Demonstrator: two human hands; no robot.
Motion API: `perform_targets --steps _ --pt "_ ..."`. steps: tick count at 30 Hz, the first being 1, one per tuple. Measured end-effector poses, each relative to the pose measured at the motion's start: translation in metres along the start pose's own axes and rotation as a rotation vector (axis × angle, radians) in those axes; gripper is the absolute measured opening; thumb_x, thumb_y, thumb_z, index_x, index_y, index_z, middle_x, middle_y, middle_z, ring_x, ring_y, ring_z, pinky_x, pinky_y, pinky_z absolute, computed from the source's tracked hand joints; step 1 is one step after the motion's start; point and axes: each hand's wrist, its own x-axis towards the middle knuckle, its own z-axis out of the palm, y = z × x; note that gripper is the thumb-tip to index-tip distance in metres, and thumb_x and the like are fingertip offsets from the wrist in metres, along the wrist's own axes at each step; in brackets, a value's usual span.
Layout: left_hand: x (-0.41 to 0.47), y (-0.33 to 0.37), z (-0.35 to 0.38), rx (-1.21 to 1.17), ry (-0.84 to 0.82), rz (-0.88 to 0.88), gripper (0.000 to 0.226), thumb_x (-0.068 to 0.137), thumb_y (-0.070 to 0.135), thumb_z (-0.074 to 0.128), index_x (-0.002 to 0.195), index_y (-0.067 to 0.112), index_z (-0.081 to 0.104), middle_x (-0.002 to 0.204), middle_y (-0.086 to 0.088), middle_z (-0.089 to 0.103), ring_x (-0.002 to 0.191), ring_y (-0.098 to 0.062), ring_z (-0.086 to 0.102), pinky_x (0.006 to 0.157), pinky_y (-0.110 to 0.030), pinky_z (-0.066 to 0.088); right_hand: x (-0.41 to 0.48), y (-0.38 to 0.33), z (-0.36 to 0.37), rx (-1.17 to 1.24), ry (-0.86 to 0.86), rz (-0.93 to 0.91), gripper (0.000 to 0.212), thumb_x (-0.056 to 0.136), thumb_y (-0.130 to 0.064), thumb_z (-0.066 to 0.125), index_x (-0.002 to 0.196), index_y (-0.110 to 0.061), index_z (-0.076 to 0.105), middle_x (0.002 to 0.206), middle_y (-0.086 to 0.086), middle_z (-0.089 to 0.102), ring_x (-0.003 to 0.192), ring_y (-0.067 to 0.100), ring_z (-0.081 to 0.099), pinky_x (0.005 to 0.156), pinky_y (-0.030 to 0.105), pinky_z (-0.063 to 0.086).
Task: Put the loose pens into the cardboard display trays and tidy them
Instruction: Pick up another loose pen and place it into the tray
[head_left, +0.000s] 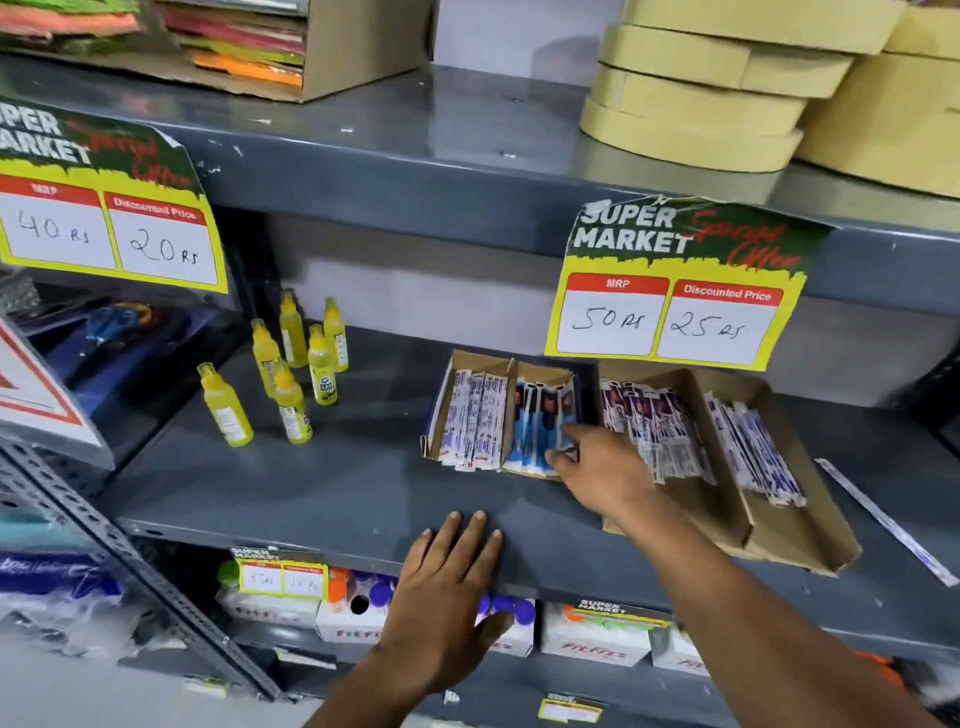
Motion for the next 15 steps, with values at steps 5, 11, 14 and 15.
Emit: perform_targets --steps 5,11,14,15 --pt "0.001 -0.002 0.000 0.018 -0.021 -0.002 0.079 0.077 0.070 0.045 0.141 0.024 0.042 0.148 -0.001 0.042 0.133 -0.026 0.042 0.112 -0.042 0.025 0.001 -0.003 0.005 -0.409 0.072 -0.094 0.039 0.089 -0.048 0.054 0.121 -0.026 0.059 0.111 0.006 0.065 0.103 0.028 0.060 0.083 0.037 0.051" --pt "0.000 -0.001 -0.005 -0.002 -0.075 -0.008 0.081 0.075 0.071 0.044 0.141 0.025 0.042 0.148 -0.001 0.043 0.132 -0.026 0.043 0.106 -0.040 0.017 0.006 -0.002 0.013 -0.503 0.125 -0.100 0.042 0.084 -0.052 0.058 0.119 -0.029 0.062 0.111 0.007 0.057 0.109 0.030 0.052 0.088 0.041 0.046" --pt "-0.001 -0.001 -0.007 -0.008 -0.052 -0.015 0.079 0.076 0.068 0.046 0.141 0.024 0.042 0.148 -0.002 0.043 0.132 -0.027 0.043 0.107 -0.040 0.017 0.002 0.002 0.009 -0.357 0.164 -0.119 0.041 0.083 -0.050 0.061 0.120 -0.033 0.062 0.116 0.004 0.056 0.112 0.029 0.051 0.090 0.039 0.045" --pt "-0.001 -0.001 -0.007 -0.014 -0.034 -0.015 0.078 0.077 0.067 0.047 0.141 0.024 0.042 0.148 -0.002 0.043 0.132 -0.027 0.043 0.107 -0.040 0.017 0.000 0.004 0.005 -0.284 0.189 -0.118 0.039 0.083 -0.049 0.061 0.119 -0.034 0.062 0.118 0.002 0.057 0.113 0.027 0.051 0.090 0.038 0.046"
